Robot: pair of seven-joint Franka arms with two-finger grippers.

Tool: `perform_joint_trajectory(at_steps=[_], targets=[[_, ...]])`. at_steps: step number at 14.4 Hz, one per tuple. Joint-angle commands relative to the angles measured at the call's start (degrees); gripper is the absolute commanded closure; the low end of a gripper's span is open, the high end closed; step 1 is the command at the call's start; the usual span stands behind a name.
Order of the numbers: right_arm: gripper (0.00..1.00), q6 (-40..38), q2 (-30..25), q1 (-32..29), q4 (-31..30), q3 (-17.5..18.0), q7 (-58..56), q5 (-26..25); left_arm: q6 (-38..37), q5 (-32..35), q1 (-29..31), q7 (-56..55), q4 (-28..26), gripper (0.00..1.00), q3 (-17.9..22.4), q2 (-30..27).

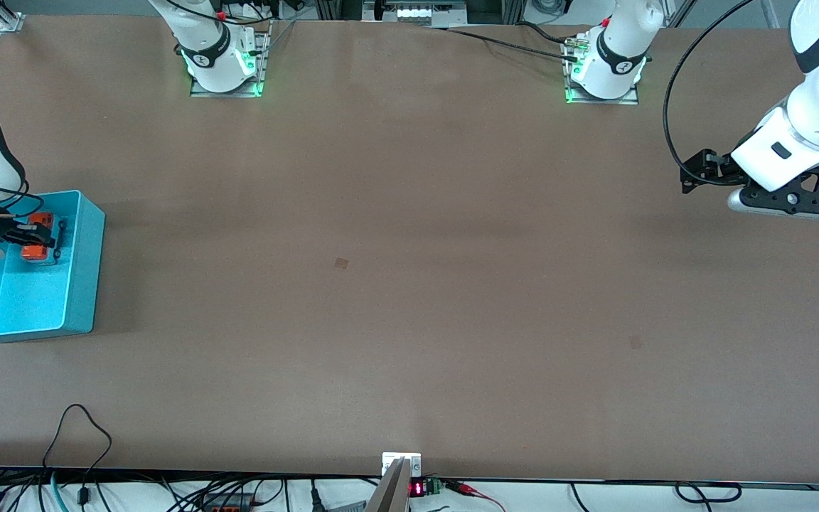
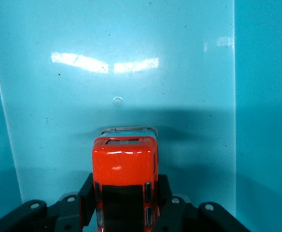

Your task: Wind up bus and store in blue box

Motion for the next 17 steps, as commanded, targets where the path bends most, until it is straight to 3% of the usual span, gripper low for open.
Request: perform_joint_trajectory(at_steps=[1,4,8,11,14,17], targets=[[0.66,-0.07,0.99,-0.65,1.0,0.57,-1.09,0.37,-0.8,0.09,0.17,1.25,-0.01,0.0,-0.02,-0.85],[0.0,-0.07,0.73,-0.91,1.09,0.57,-1.01,0.81,-0.72,0.09,0.17,1.25,-0.01,0.0,-0.02,-0.85],[0.0,-1.82,-4.87,-0.22,1.17,1.45,-0.83,0.9,-0.72,0.09,0.17,1.25,0.08,0.0,-0.02,-0.85],[0.0,-11.46,-12.78,0.49,2.05,4.26,-0.22,0.9,-0.72,0.09,0.17,1.25,0.08,0.0,-0.02,-0.85],[0.0,-22.09,-19.99,4.34,5.38,4.53,0.05,0.99,-0.72,0.09,0.17,1.16,-0.01,0.0,-0.11,-0.85],[0.0,-33.08,-25.88,8.56,8.46,6.44,12.39,1.6,-0.8,0.09,0.17,1.16,-0.01,0.0,-0.02,-0.85]])
